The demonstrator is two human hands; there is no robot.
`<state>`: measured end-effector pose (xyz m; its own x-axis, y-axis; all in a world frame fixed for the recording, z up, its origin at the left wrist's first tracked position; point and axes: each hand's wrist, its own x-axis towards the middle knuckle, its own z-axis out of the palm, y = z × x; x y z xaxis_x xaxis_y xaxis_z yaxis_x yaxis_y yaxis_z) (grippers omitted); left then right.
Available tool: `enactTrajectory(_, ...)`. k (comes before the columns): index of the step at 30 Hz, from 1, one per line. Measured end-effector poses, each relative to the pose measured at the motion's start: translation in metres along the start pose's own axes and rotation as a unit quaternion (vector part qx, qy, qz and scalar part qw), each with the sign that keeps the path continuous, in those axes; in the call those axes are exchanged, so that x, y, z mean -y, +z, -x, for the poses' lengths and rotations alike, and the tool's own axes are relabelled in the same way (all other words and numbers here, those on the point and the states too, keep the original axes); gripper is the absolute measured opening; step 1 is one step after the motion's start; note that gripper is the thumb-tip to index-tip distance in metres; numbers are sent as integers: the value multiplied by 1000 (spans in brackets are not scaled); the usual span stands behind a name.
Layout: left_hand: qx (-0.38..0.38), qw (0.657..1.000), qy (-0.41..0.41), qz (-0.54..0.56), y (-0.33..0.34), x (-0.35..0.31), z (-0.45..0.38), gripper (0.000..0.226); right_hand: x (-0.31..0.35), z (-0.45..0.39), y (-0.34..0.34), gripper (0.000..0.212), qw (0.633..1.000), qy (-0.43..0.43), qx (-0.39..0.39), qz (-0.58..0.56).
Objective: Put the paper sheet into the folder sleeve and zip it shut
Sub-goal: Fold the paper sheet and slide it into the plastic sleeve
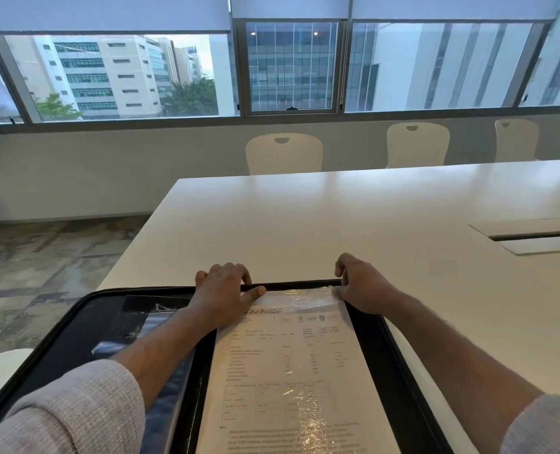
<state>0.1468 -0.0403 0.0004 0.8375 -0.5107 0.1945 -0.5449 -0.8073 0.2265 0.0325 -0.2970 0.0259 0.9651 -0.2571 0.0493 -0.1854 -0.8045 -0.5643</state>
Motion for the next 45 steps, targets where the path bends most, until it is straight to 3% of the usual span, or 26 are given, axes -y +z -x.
enactTrajectory(4,-39,999,25,-1,-4,1,19,49,6,17,1,15,999,1,-30,14)
enactTrajectory(6,-46,998,46,6,-8,0,31,53,14,34,6,20,998,-5,-56,19)
enactTrajectory(10,29,998,52,5,-16,-1,60,72,30,82,19,59,996,3,-67,52)
enactTrajectory(13,106,993,39,-25,-18,-2,82,87,36,121,34,88,997,17,2,69)
enactTrajectory(16,132,990,35,-19,-23,-7,101,92,36,143,46,102,993,10,66,96)
enactTrajectory(24,152,987,43,-26,-21,-26,149,97,23,149,45,108,983,-29,105,146)
enactTrajectory(34,153,988,-30,-15,-21,-44,176,102,12,134,43,104,980,-69,102,156)
enactTrajectory(45,93,991,-95,-15,-18,-63,202,97,23,192,42,104,984,-75,93,131)
